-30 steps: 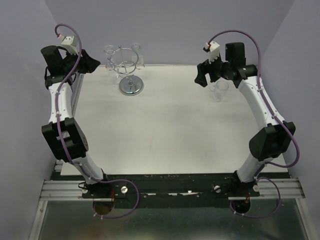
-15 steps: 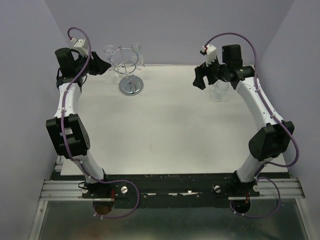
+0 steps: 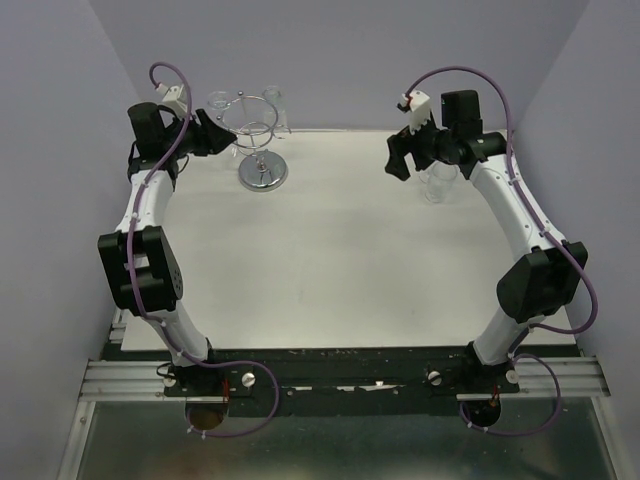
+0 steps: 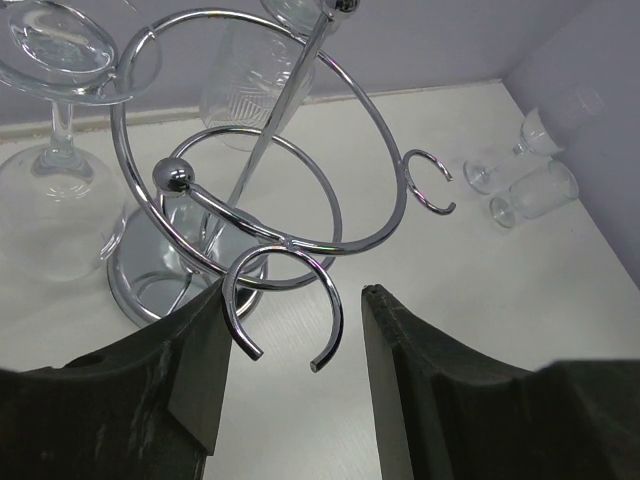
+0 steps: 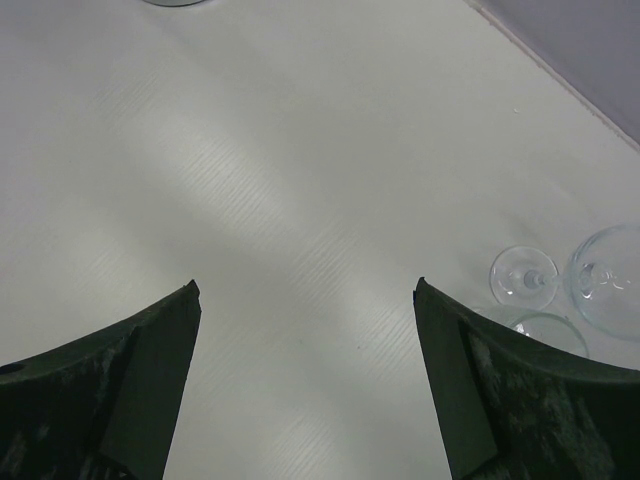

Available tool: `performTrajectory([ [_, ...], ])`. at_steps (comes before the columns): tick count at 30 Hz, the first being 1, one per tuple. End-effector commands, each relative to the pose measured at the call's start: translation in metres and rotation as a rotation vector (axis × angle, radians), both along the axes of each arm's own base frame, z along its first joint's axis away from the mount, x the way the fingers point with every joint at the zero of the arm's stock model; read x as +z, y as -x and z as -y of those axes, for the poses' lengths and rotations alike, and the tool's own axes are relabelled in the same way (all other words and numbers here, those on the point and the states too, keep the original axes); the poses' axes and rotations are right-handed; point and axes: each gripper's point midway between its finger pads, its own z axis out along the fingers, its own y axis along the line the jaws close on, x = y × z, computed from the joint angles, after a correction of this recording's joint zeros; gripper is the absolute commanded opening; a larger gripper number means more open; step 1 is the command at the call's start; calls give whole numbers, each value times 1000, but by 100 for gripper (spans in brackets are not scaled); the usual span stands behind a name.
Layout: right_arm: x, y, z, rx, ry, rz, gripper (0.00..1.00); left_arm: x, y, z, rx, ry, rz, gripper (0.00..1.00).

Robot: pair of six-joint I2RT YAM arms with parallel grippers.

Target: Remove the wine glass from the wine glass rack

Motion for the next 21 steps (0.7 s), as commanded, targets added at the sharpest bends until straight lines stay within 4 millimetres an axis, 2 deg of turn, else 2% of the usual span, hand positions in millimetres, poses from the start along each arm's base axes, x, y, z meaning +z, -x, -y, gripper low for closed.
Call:
performTrajectory([
  [1, 0, 6, 1, 1, 22, 7, 94, 10, 7, 12, -15, 20, 11, 59],
  [11, -1, 6, 1, -1, 31, 11, 94, 18, 19, 12, -2, 11, 7, 61],
  [14, -2, 6, 1, -2, 35, 9, 95, 14, 27, 5, 17, -68, 6, 73],
  [16, -3, 7, 2, -3, 40, 9, 95, 11, 33, 1, 7, -120, 0, 88],
  [17, -3, 7, 2, -3, 42, 10, 95, 8, 35, -2, 4, -136, -11, 92],
  [19, -5, 7, 2, -5, 46, 6, 95, 7, 42, -8, 3, -158, -18, 96],
  [21, -5, 7, 3, -9, 51, 6, 95, 15, 45, -19, 19, -167, 15, 96],
])
